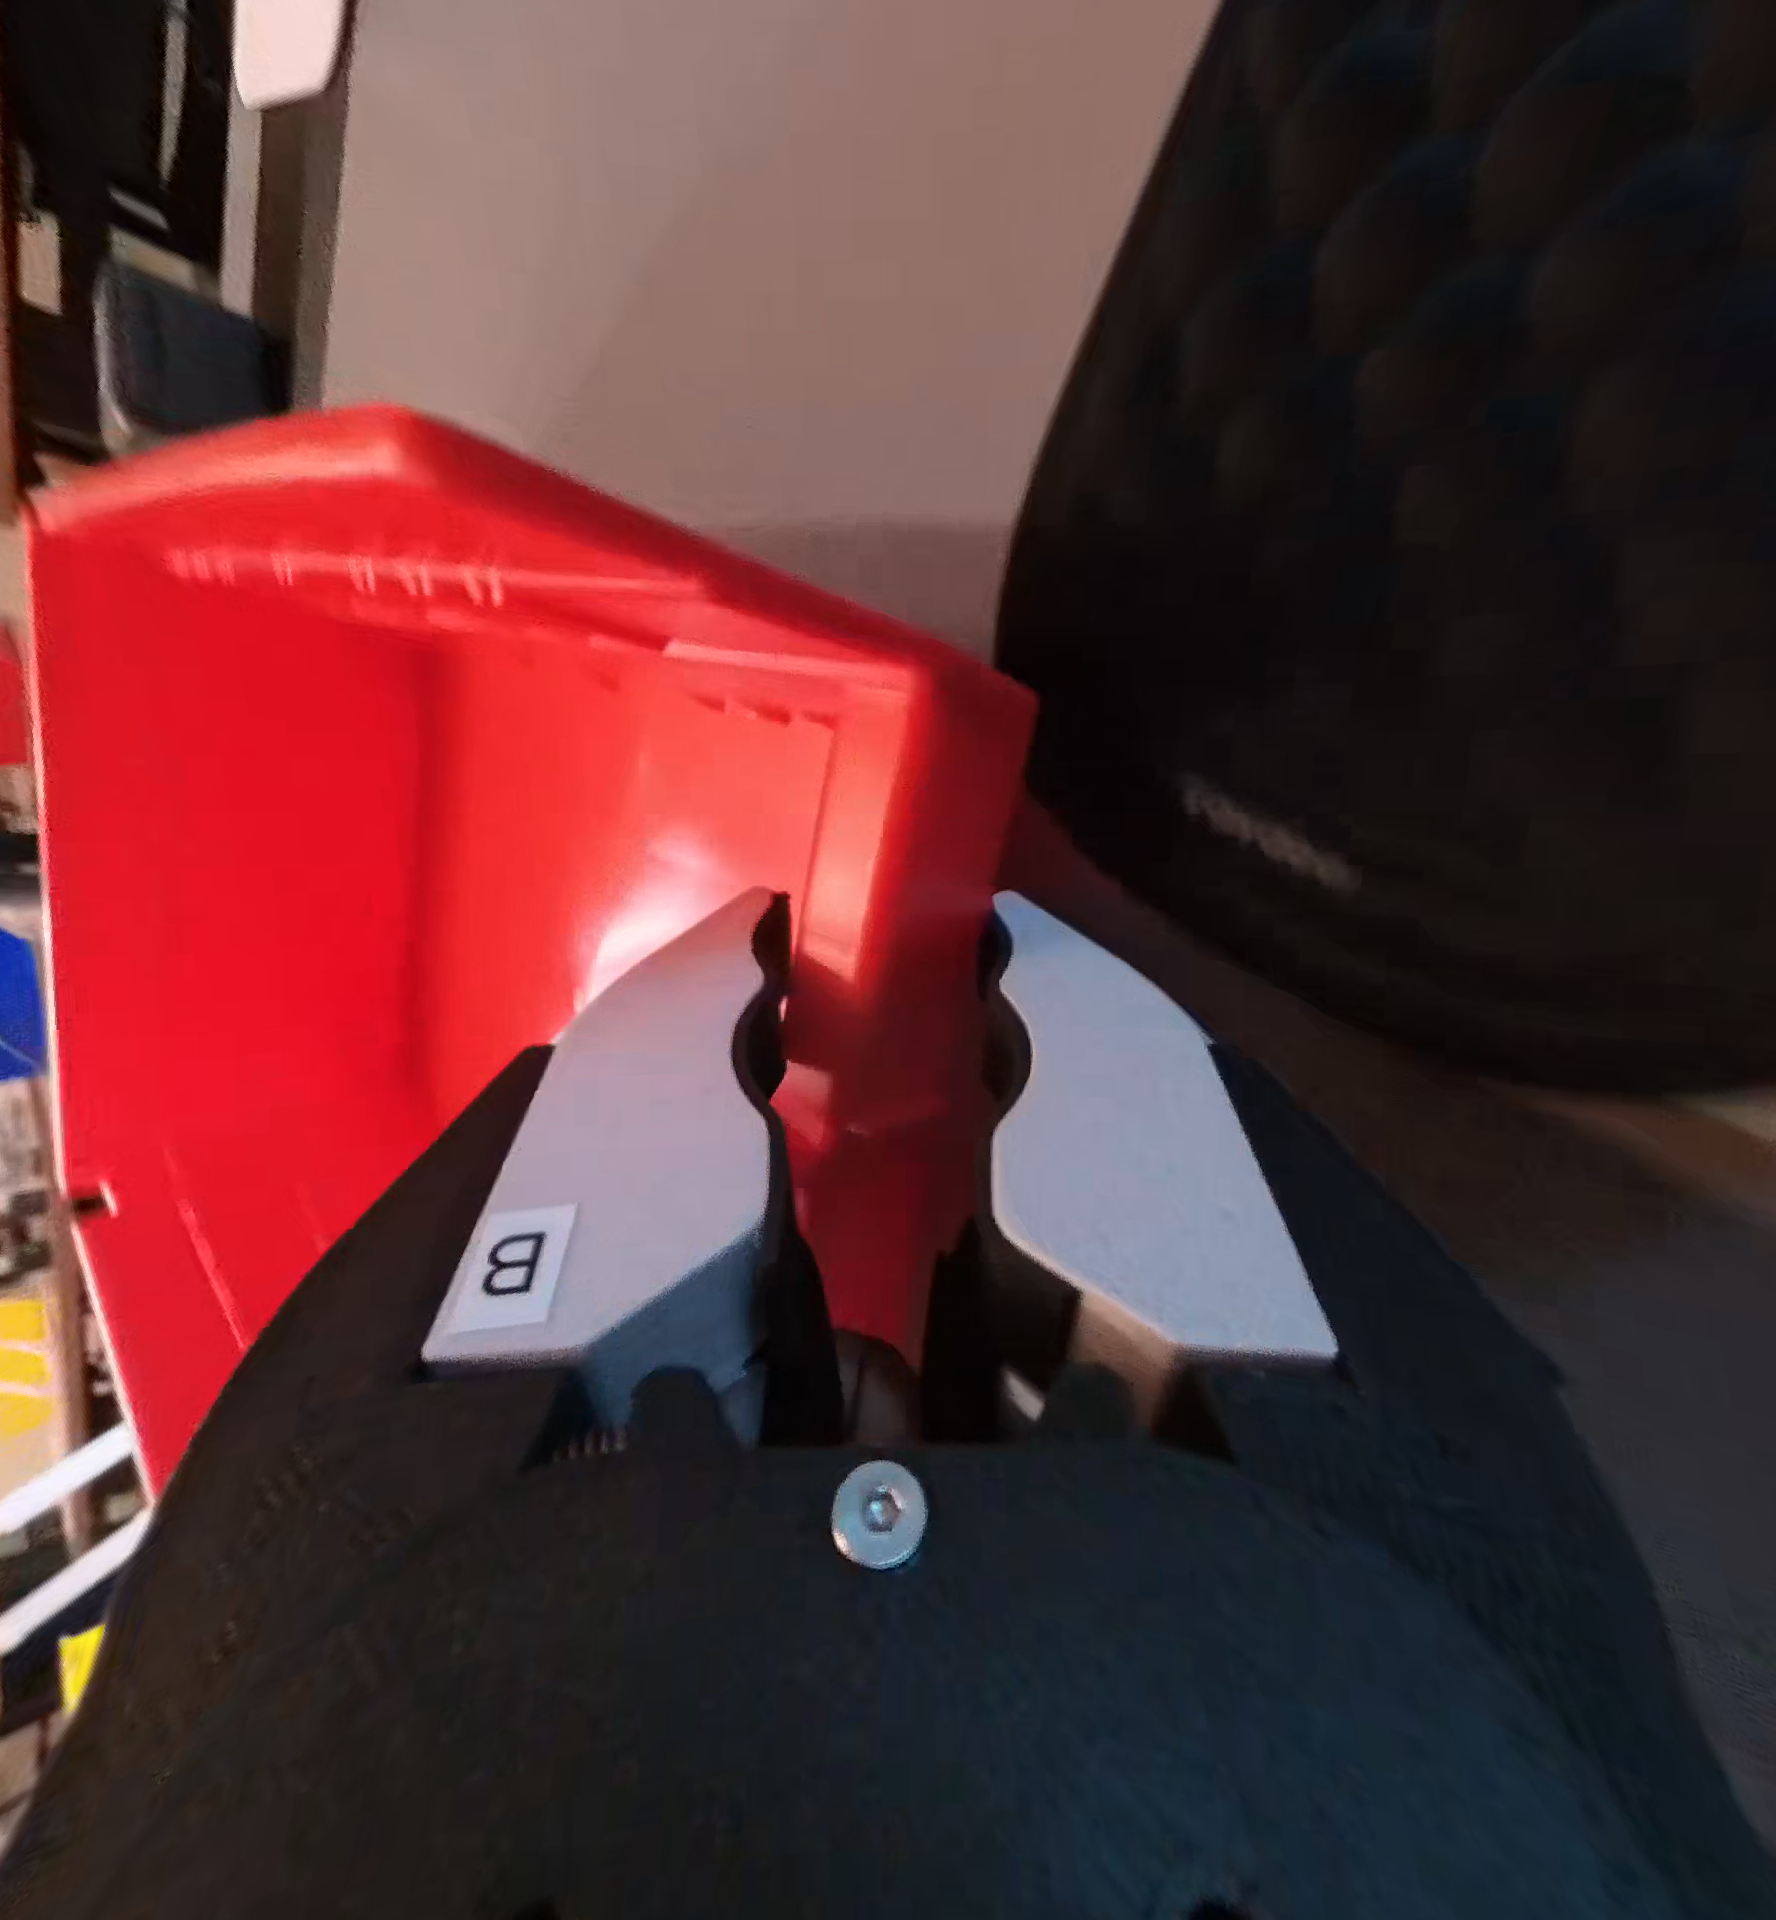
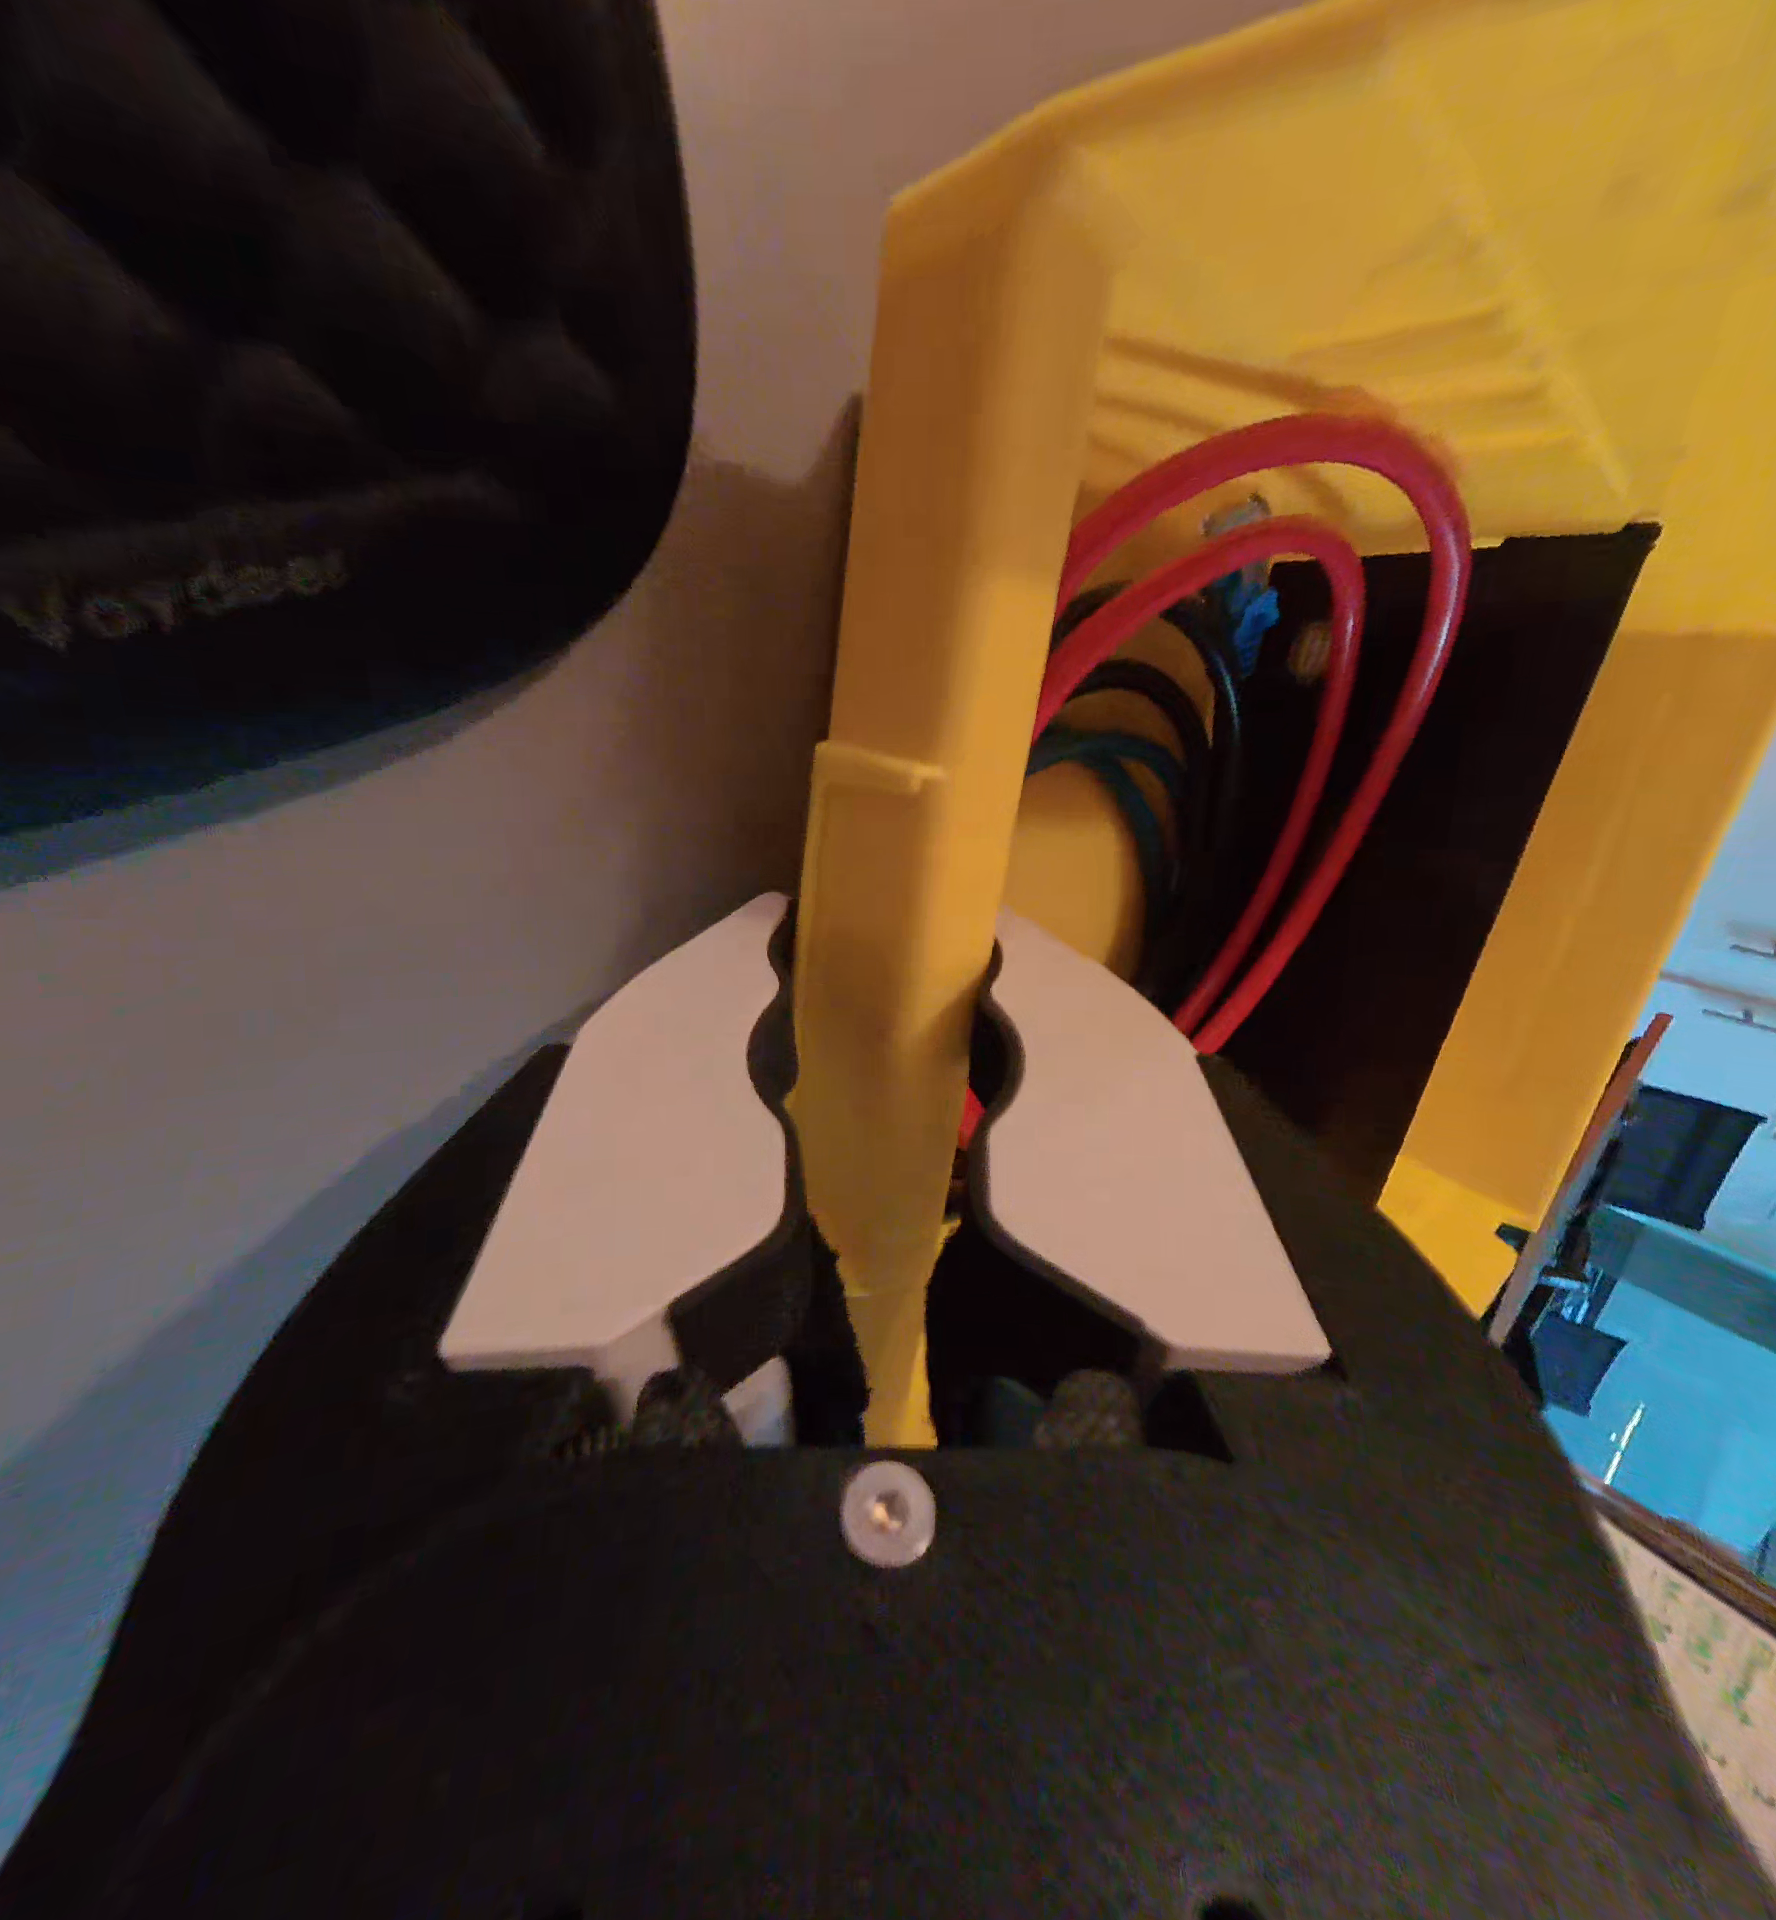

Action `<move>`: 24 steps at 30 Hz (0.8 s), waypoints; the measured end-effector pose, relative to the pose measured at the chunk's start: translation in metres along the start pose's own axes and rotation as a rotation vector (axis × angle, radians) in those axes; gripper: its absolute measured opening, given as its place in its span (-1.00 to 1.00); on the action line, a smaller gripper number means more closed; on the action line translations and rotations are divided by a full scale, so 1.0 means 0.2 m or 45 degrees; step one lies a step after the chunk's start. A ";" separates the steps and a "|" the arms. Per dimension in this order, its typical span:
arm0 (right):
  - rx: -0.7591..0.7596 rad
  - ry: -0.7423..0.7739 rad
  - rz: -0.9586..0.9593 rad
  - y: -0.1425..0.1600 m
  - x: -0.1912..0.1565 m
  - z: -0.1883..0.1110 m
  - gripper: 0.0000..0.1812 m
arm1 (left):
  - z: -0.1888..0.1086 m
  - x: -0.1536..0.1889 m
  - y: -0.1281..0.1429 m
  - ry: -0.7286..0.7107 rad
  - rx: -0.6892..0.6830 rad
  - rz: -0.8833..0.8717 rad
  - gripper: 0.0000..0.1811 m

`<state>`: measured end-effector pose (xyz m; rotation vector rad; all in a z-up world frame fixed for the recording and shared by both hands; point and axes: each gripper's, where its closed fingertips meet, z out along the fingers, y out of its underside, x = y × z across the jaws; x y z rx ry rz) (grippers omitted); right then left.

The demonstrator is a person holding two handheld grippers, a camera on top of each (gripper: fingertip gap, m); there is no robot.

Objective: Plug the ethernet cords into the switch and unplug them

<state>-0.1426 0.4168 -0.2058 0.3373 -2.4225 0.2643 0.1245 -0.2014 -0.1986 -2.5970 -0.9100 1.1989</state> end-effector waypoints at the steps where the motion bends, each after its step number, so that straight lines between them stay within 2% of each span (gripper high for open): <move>1: 0.013 -0.005 -0.012 -0.02 0.02 0.02 -0.68 | 0.03 -0.02 -0.03 -0.001 -0.002 0.027 -0.65; 8: 0.138 -0.047 -0.078 -0.22 0.11 0.12 -0.68 | 0.20 -0.08 -0.21 0.049 -0.058 0.189 -0.70; 16: 0.201 -0.057 -0.203 -0.44 0.16 0.20 -0.67 | 0.25 -0.04 -0.37 0.129 0.095 0.320 -0.70; 24: 0.278 -0.081 -0.230 -0.66 0.16 0.23 -0.67 | 0.33 -0.01 -0.56 0.158 0.148 0.376 -0.70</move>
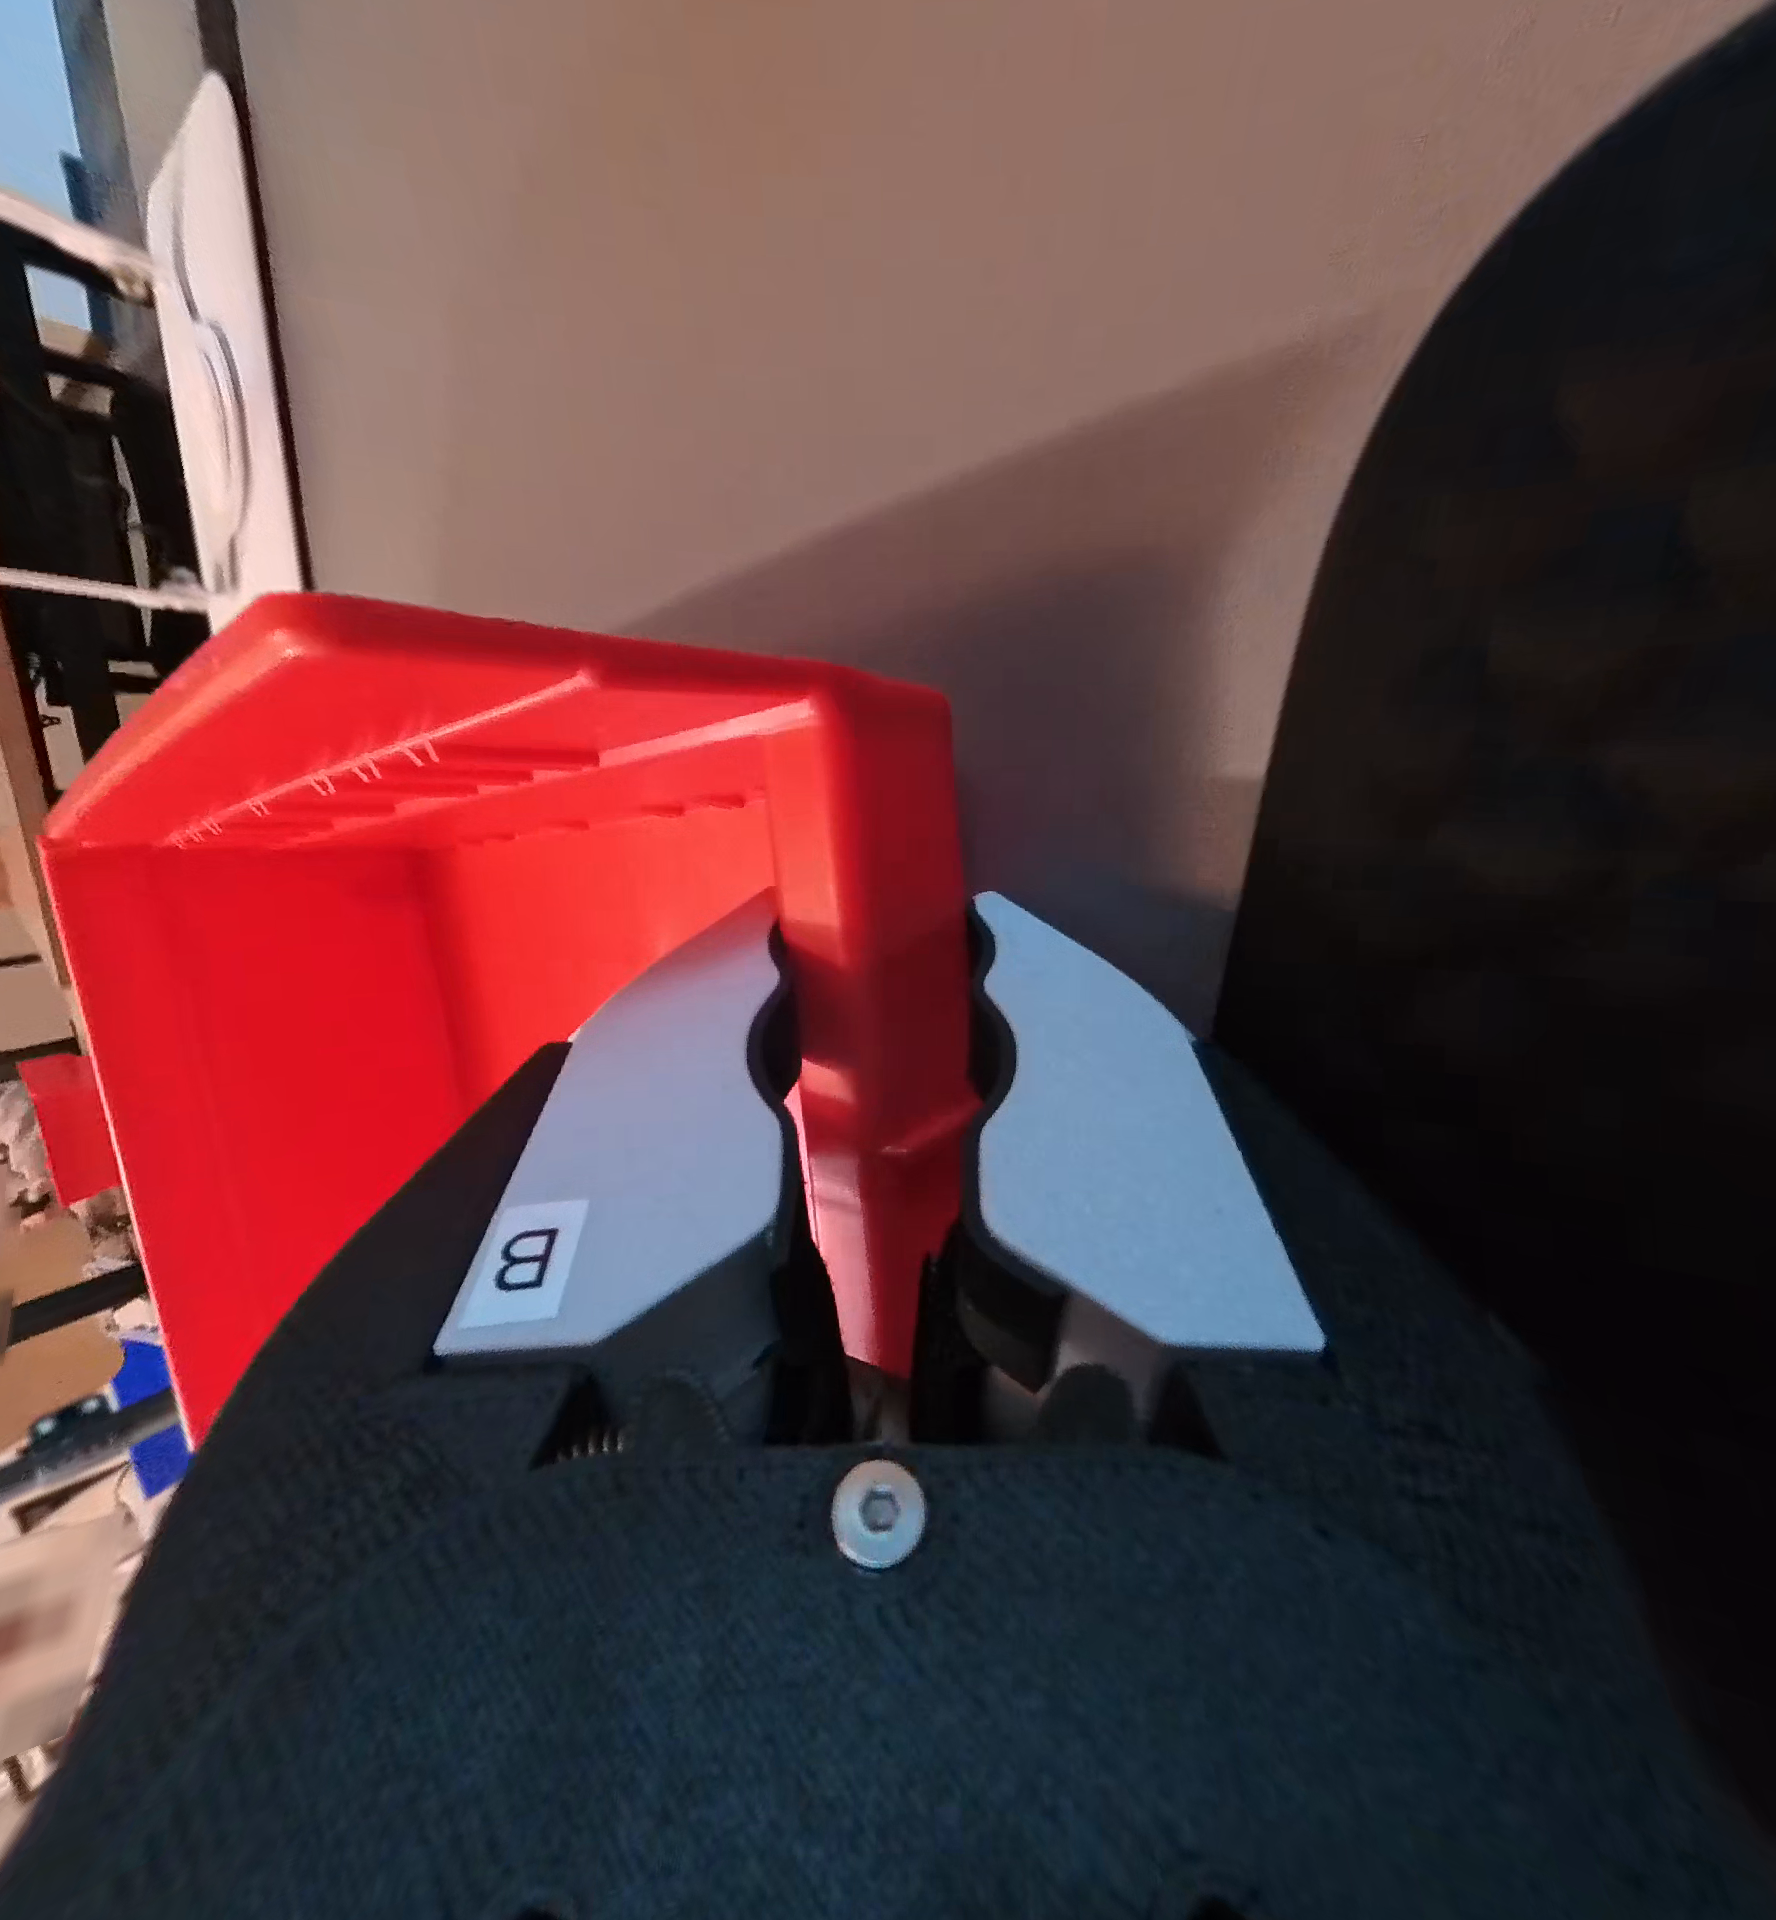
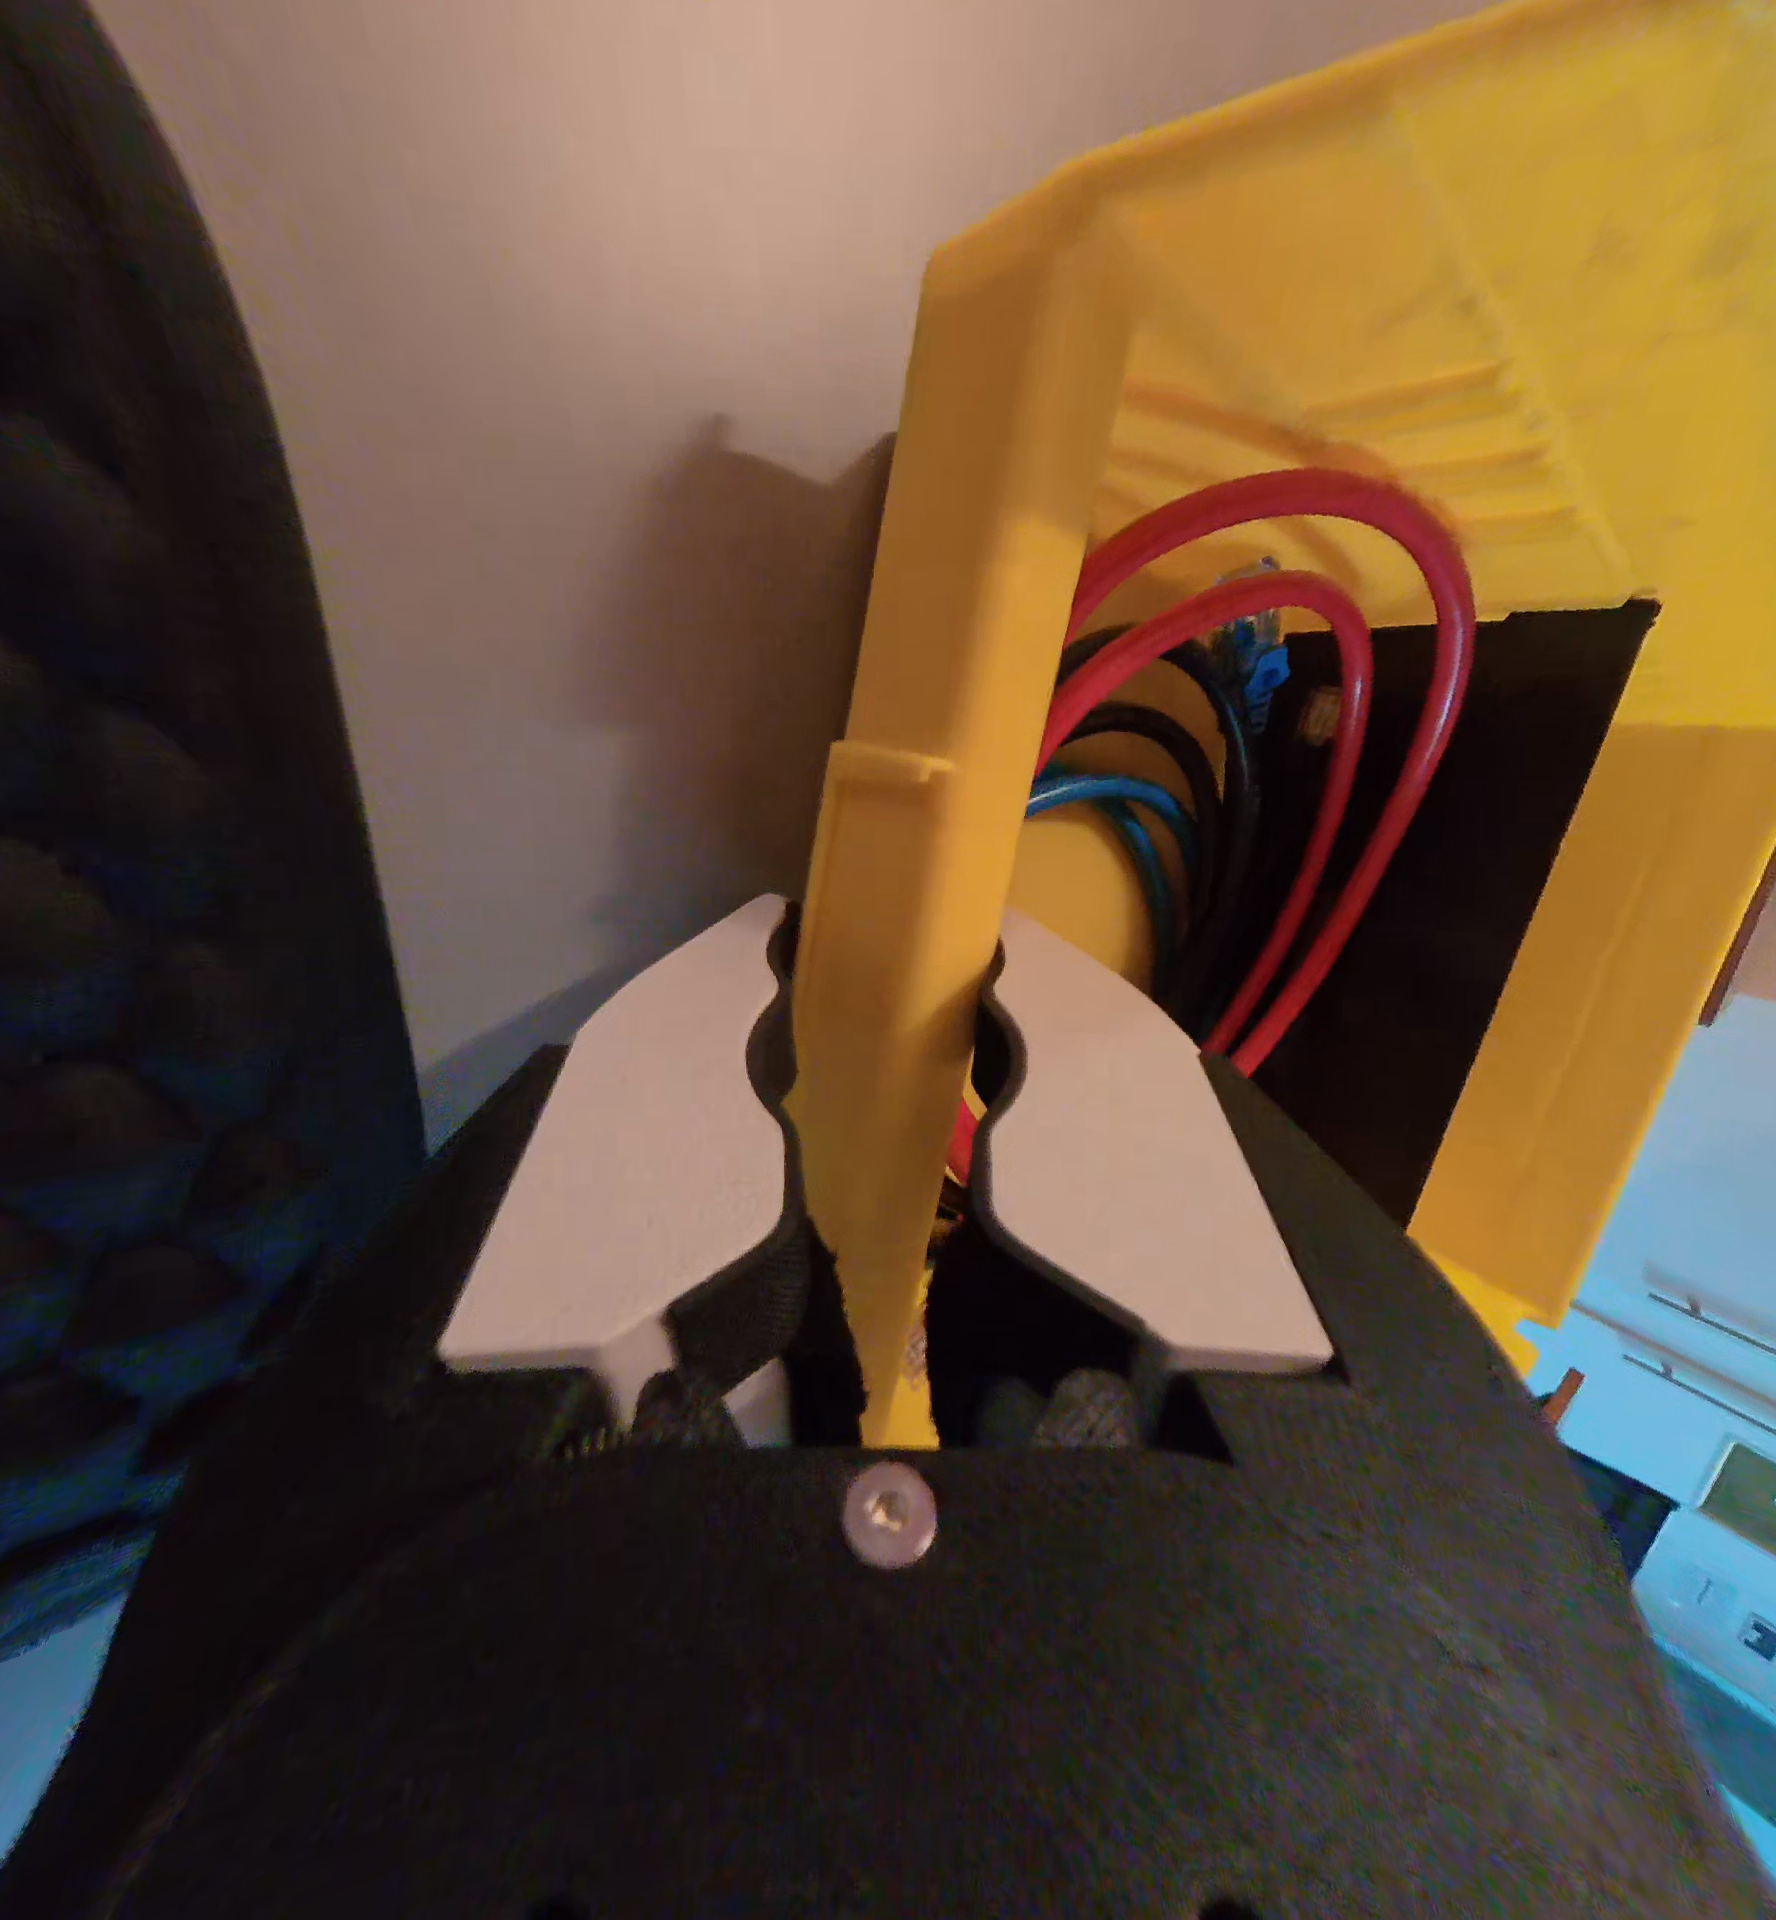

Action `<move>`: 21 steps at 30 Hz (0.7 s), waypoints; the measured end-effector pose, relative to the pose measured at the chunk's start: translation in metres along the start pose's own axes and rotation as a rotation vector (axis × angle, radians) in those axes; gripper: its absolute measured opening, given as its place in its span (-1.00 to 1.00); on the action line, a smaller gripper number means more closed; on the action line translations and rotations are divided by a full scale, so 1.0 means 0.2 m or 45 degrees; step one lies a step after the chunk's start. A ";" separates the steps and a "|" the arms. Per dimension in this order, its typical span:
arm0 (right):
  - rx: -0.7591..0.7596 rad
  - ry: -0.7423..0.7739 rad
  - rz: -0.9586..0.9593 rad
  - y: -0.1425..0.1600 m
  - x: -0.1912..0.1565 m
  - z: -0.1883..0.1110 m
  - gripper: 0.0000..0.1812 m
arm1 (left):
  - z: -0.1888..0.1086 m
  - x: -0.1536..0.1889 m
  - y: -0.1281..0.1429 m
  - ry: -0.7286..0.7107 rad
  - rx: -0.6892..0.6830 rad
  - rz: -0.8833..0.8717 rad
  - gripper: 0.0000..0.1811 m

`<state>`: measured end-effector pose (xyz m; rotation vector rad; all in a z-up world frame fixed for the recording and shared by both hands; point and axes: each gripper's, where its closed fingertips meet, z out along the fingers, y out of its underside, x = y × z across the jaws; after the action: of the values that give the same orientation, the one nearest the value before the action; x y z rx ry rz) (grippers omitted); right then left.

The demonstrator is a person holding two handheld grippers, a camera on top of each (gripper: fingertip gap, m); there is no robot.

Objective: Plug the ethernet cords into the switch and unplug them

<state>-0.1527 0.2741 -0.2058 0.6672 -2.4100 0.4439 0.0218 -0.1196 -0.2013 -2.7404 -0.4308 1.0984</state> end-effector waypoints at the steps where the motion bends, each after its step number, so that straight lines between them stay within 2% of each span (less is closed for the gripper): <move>1: 0.007 0.000 -0.008 -0.02 0.00 0.01 -0.67 | 0.01 0.00 -0.02 0.003 0.013 0.011 -0.70; 12: 0.109 -0.012 -0.107 -0.21 0.00 0.04 -0.67 | 0.06 0.05 -0.27 0.028 0.095 0.081 -0.70; 21: 0.164 -0.013 -0.124 -0.30 -0.06 0.01 -0.68 | 0.04 0.12 -0.40 0.057 0.158 0.069 -0.68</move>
<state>-0.1118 0.2297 -0.2053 0.8413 -2.3613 0.5591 0.0161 -0.0366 -0.2021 -2.6767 -0.2741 1.0366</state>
